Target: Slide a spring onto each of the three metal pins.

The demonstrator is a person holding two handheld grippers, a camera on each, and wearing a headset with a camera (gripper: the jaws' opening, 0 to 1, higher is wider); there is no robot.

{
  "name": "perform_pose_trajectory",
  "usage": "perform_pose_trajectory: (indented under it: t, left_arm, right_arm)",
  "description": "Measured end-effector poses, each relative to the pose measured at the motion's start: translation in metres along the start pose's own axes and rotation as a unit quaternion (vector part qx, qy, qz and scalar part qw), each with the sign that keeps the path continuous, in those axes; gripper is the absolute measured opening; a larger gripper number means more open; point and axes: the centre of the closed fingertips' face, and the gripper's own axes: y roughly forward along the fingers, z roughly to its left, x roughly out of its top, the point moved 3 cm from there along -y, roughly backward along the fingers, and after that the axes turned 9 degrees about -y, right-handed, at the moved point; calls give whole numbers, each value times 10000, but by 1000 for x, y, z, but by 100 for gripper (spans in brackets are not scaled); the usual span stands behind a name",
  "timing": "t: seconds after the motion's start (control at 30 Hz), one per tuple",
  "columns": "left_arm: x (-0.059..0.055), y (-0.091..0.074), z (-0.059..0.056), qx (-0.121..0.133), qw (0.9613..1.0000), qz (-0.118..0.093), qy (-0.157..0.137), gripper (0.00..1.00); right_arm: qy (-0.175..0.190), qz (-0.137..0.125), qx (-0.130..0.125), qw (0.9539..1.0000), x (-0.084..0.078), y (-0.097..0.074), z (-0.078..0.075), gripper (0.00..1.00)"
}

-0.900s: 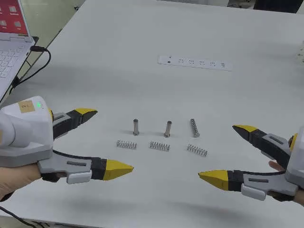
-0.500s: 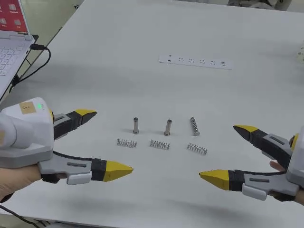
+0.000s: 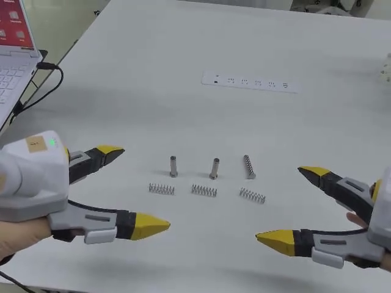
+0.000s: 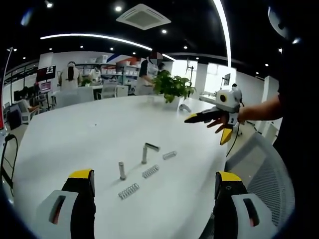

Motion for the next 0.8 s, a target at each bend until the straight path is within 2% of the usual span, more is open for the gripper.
perform_pose_trajectory:
  t: [0.8]
  left_arm:
    - [-5,-4,3,42,10000,7,-61,98]
  right_arm:
    - [-39,18,-17,10000,-3,0,-2,96]
